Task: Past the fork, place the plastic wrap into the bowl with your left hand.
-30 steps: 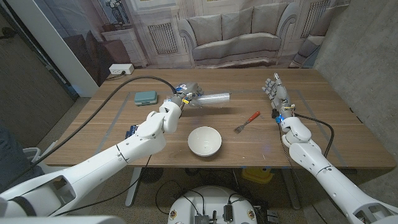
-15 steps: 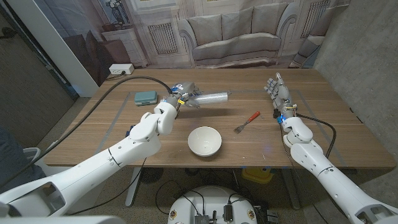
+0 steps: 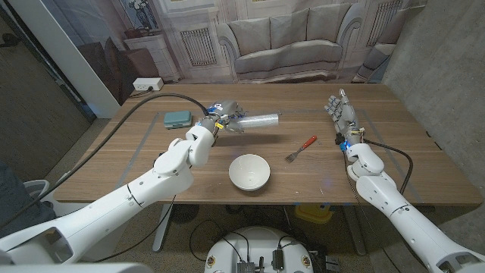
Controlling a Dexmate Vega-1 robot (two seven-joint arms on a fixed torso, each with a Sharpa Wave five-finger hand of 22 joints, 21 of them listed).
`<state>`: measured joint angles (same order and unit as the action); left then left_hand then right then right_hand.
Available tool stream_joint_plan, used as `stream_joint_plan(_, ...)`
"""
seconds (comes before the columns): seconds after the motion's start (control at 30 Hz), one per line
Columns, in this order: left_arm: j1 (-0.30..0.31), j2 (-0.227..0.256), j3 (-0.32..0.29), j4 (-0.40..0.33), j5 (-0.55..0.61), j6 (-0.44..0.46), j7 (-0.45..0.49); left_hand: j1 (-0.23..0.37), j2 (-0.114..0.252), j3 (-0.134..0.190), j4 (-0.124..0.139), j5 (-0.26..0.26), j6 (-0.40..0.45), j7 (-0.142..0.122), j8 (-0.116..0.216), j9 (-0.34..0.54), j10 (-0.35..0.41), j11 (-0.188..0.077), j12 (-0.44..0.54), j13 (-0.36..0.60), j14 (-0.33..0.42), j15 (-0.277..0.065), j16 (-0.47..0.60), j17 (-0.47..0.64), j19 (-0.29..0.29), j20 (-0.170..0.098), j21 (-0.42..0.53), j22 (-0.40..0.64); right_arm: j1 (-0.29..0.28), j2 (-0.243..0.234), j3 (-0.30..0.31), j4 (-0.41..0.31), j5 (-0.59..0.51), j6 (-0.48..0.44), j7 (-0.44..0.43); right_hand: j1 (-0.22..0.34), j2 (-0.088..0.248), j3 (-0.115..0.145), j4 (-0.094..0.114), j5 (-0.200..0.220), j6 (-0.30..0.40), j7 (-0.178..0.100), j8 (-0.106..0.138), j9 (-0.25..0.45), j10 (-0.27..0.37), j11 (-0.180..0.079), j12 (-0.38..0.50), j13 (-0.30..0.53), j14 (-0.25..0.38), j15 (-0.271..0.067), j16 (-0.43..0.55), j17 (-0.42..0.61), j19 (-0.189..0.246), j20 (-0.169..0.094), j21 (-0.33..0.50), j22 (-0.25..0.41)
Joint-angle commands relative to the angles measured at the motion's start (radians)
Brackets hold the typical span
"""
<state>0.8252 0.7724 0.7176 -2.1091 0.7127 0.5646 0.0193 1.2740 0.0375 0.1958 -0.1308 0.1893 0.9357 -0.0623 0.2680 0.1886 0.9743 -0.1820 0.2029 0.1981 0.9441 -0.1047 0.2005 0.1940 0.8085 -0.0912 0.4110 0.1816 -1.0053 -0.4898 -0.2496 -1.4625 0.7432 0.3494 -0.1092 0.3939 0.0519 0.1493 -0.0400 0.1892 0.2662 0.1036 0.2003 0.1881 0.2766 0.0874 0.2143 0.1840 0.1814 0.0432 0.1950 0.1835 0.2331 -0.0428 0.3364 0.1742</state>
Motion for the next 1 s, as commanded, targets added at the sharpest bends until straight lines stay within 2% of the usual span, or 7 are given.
stream_joint_plan(0.03,0.052,0.043,-0.048,-0.025,-0.045,-0.103,0.037,0.041,0.059,0.018,0.018,0.006,0.097,-0.008,0.001,0.005,0.008,-0.005,-0.007,0.006,0.046,-0.117,0.005,0.001,0.006,-0.022,0.009,0.002,-0.051,-0.020,0.013,-0.070,-0.015,0.004,-0.036,0.004,0.003,-0.001,-0.004,-0.001,0.006,0.001,-0.004,0.003,0.004,0.006,-0.002,0.002,0.000,0.005,-0.005,0.002,0.011,-0.003,-0.002,0.006)
stream_joint_plan(0.27,0.076,0.054,-0.076,-0.002,-0.088,-0.205,0.083,0.042,0.061,0.019,0.018,0.006,0.097,-0.009,-0.001,0.005,0.009,-0.010,-0.008,0.006,0.047,-0.118,0.005,0.002,0.005,-0.023,0.008,0.002,-0.090,-0.035,0.021,-0.128,-0.032,-0.008,-0.076,0.004,0.003,-0.001,-0.005,-0.002,0.006,0.002,-0.004,0.003,0.003,0.006,-0.002,0.002,0.000,0.006,-0.005,0.002,0.011,-0.003,-0.004,0.006)
stream_joint_plan(0.57,0.116,0.106,-0.139,-0.005,-0.139,-0.314,0.110,0.044,0.061,0.020,0.018,0.006,0.101,-0.014,-0.001,0.005,0.011,-0.013,-0.007,0.006,0.049,-0.119,0.005,0.003,0.004,-0.024,0.008,0.002,-0.119,-0.028,0.018,-0.166,-0.055,-0.009,-0.117,0.005,0.004,-0.001,-0.006,-0.002,0.005,0.001,-0.005,0.003,0.003,0.007,-0.002,0.002,0.000,0.004,-0.006,0.002,0.012,-0.003,-0.007,0.006)
stream_joint_plan(0.73,0.125,0.135,-0.168,-0.001,-0.171,-0.382,0.102,0.047,0.062,0.021,0.017,0.006,0.108,-0.014,0.001,0.005,0.014,-0.014,-0.007,0.006,0.050,-0.120,0.005,0.004,0.005,-0.025,0.009,0.003,-0.130,-0.028,0.020,-0.185,-0.068,-0.011,-0.137,0.004,0.004,-0.001,-0.006,-0.002,0.006,0.001,-0.004,0.003,0.004,0.006,-0.002,0.002,-0.001,0.005,-0.006,0.002,0.012,-0.002,-0.008,0.006)
stream_joint_plan(1.0,0.152,0.181,-0.213,-0.028,-0.182,-0.436,0.081,0.051,0.063,0.023,0.016,0.006,0.112,-0.016,0.001,0.004,0.017,-0.014,-0.007,0.007,0.054,-0.122,0.006,0.006,0.006,-0.026,0.010,0.003,-0.148,-0.024,0.025,-0.211,-0.084,-0.010,-0.166,0.004,0.005,-0.001,-0.007,-0.002,0.005,0.002,-0.005,0.003,0.004,0.007,-0.002,0.002,0.000,0.007,-0.006,0.002,0.013,-0.003,-0.010,0.006)
